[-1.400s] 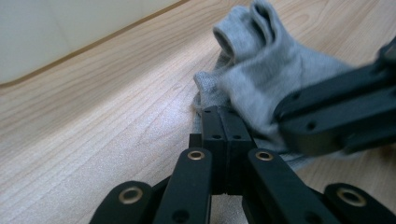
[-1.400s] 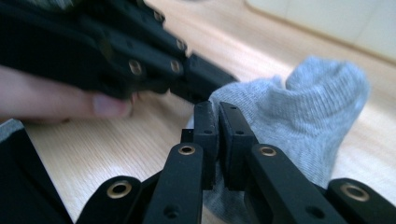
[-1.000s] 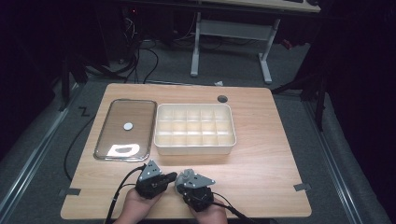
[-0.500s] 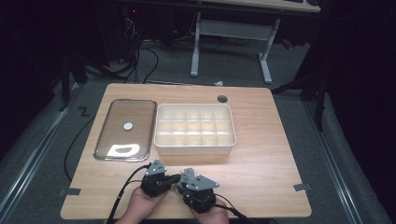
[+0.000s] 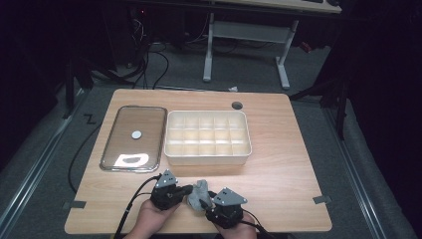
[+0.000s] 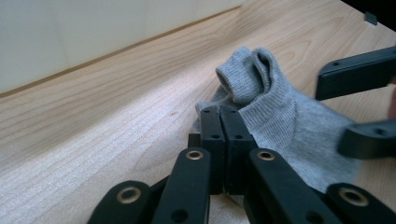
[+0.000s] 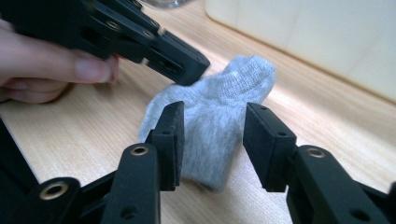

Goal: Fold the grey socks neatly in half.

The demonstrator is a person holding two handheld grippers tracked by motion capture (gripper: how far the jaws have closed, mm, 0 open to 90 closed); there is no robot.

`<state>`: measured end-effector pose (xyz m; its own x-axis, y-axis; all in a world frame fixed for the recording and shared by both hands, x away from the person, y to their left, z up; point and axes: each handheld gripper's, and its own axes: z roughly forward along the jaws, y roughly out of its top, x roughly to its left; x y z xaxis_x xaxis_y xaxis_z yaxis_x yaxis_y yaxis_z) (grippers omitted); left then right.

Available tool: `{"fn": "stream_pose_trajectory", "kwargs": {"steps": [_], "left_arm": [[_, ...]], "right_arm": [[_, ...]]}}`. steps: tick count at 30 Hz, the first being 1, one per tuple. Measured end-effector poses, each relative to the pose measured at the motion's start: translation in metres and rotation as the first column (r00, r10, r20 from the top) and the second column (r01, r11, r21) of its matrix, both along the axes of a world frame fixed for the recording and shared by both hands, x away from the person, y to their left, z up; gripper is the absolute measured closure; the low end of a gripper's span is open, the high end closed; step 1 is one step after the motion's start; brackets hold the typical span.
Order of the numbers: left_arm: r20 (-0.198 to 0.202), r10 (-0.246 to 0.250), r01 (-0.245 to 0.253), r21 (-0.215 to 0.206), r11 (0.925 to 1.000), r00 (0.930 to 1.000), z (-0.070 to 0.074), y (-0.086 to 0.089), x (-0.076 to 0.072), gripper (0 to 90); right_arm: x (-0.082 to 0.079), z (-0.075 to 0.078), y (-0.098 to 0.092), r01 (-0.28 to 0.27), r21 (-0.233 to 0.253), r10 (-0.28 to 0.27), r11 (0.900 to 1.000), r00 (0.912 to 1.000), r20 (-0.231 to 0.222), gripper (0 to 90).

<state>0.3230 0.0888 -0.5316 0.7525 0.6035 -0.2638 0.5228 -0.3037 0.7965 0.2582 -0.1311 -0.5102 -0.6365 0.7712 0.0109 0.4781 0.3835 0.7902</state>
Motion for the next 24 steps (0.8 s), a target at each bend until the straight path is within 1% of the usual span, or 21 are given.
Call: {"fn": "stream_pose_trajectory", "kwargs": {"steps": [1, 3, 4, 5, 6, 7, 8, 9, 10, 11, 12, 13, 15, 18, 20, 21, 22, 23, 24], "left_arm": [[0.008, 0.016, -0.016, 0.002, 0.9999, 0.9998, 0.001, 0.003, 0.001, 86.3], [0.005, 0.052, -0.052, 0.0, 0.9987, 0.9986, 0.003, 0.012, 0.005, 87.6], [0.011, 0.059, -0.059, 0.024, 0.998, 0.9982, 0.003, 0.015, 0.005, 89.0], [0.019, 0.058, -0.059, 0.052, 0.9969, 0.9982, 0.002, 0.016, 0.005, 89.7], [0.024, 0.043, -0.044, 0.075, 0.9962, 0.9988, 0.001, 0.015, 0.003, 89.8], [0.024, 0.043, -0.044, 0.075, 0.9962, 0.9988, 0.001, 0.015, 0.003, 89.8], [0.025, 0.02, -0.022, 0.101, 0.9946, 0.9995, 0.0, 0.01, 0.0, 90.0], [0.025, 0.02, -0.022, 0.101, 0.9946, 0.9995, 0.0, 0.01, 0.0, 90.0], [0.038, -0.002, -0.003, 0.131, 0.9914, 0.9993, -0.001, 0.004, -0.003, 90.0], [0.042, -0.01, 0.004, 0.141, 0.99, 0.9991, -0.002, 0.002, -0.003, 90.0], [0.042, -0.01, 0.004, 0.141, 0.99, 0.9991, -0.002, 0.002, -0.003, 90.0], [0.043, -0.014, 0.007, 0.15, 0.9887, 0.999, -0.002, 0.001, -0.004, 90.0], [0.043, -0.017, 0.01, 0.152, 0.9883, 0.9989, -0.002, 0.001, -0.004, 90.0], [0.058, -0.025, 0.015, 0.161, 0.9869, 0.998, -0.002, 0.0, -0.006, 90.0], [0.064, -0.028, 0.018, 0.166, 0.986, 0.9976, -0.002, -0.001, -0.006, 90.0], [0.064, -0.028, 0.018, 0.166, 0.986, 0.9976, -0.002, -0.001, -0.006, 90.0], [0.075, -0.005, -0.006, 0.157, 0.9875, 0.9972, 0.0, 0.001, -0.007, 88.4], [0.075, -0.005, -0.006, 0.157, 0.9875, 0.9972, 0.0, 0.001, -0.007, 87.6], [0.126, 0.027, -0.044, 0.138, 0.9895, 0.9917, 0.009, 0.003, -0.011, 87.7]], "right_arm": [[0.002, -0.001, 0.0, 0.0, 0.003, 0.0, 1.0, 1.0, -0.008, 64.7], [0.004, -0.003, 0.001, 0.001, -0.011, -0.001, 1.0, 1.0, -0.003, 66.9], [0.006, -0.003, 0.002, 0.001, -0.005, -0.001, 1.0, 1.0, -0.01, 67.7], [0.007, -0.004, 0.002, 0.001, -0.003, -0.001, 1.0, 0.9999, -0.013, 68.1], [0.008, -0.004, 0.003, 0.004, -0.009, -0.004, 1.0, 0.9999, -0.013, 68.0], [0.008, -0.004, 0.003, 0.004, -0.009, -0.004, 1.0, 0.9999, -0.013, 68.0], [0.009, -0.005, 0.005, 0.008, -0.011, -0.009, 1.0, 0.9997, -0.022, 65.8], [0.009, -0.005, 0.005, 0.008, -0.011, -0.009, 1.0, 0.9997, -0.022, 65.8], [0.011, -0.007, 0.008, 0.016, -0.016, -0.017, 1.0, 0.9994, -0.03, 63.4], [0.011, -0.007, 0.009, 0.019, -0.023, -0.02, 1.0, 0.9993, -0.031, 62.6], [0.011, -0.007, 0.009, 0.019, -0.023, -0.02, 1.0, 0.9993, -0.031, 62.6], [0.012, -0.009, 0.012, 0.034, -0.037, -0.035, 0.999, 0.9991, -0.023, 61.9], [0.013, -0.011, 0.013, 0.052, -0.035, -0.053, 0.998, 0.9982, -0.028, 62.1], [0.015, -0.012, 0.015, 0.079, -0.035, -0.08, 0.996, 0.9964, -0.027, 62.9], [0.015, -0.012, 0.017, 0.097, -0.046, -0.098, 0.994, 0.995, -0.017, 63.7], [0.015, -0.012, 0.017, 0.097, -0.046, -0.098, 0.994, 0.995, -0.017, 63.7], [0.015, -0.013, 0.019, 0.107, -0.057, -0.108, 0.993, 0.9941, -0.01, 64.1], [0.015, -0.013, 0.02, 0.108, -0.06, -0.109, 0.992, 0.9941, -0.006, 64.4], [0.015, -0.014, 0.021, 0.109, -0.063, -0.109, 0.992, 0.994, -0.002, 64.6]]}}
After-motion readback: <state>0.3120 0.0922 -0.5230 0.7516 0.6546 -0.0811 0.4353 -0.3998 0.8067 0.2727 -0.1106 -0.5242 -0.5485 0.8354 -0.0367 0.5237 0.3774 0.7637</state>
